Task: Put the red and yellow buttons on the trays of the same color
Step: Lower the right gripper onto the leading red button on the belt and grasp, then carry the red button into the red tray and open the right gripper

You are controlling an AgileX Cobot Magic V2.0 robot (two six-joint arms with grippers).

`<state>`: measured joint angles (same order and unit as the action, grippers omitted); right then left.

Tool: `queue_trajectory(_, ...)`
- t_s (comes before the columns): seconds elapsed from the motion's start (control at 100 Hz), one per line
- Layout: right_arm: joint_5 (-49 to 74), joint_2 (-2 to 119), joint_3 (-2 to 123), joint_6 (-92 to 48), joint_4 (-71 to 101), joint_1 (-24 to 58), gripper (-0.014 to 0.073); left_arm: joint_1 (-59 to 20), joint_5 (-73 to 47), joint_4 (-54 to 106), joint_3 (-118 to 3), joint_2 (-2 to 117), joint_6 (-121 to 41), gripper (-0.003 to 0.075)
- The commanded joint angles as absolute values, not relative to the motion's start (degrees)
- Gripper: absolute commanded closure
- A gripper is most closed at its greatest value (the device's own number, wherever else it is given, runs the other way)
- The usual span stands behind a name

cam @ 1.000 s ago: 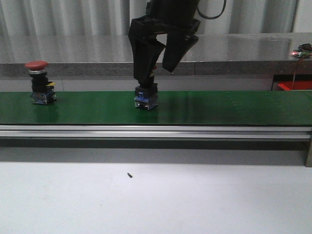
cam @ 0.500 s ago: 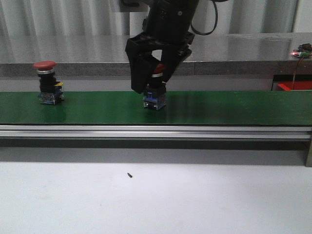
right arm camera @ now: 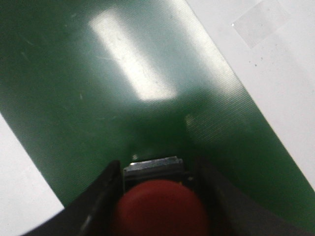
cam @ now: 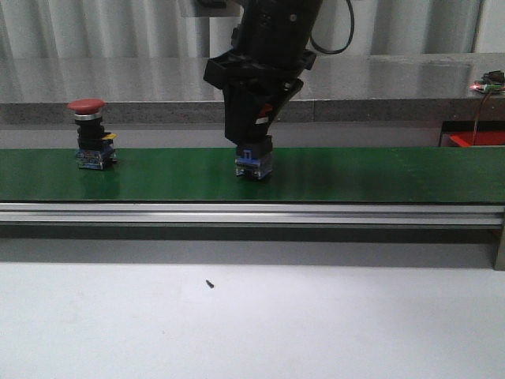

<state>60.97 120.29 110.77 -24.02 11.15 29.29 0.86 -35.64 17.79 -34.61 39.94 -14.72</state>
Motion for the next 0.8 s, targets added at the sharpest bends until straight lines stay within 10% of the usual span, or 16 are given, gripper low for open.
queue_trajectory(0.0,61.1,114.3,112.5,-24.3,12.1,27.6,0.0347,0.4,-32.3,19.1,-36.0,39.7,-14.5,0.0739)
queue_trajectory(0.79,62.8,106.6,112.5,-19.8,12.1,-4.9,0.0347,0.4,-32.3,19.1,-36.0,39.7,-14.5,0.0739)
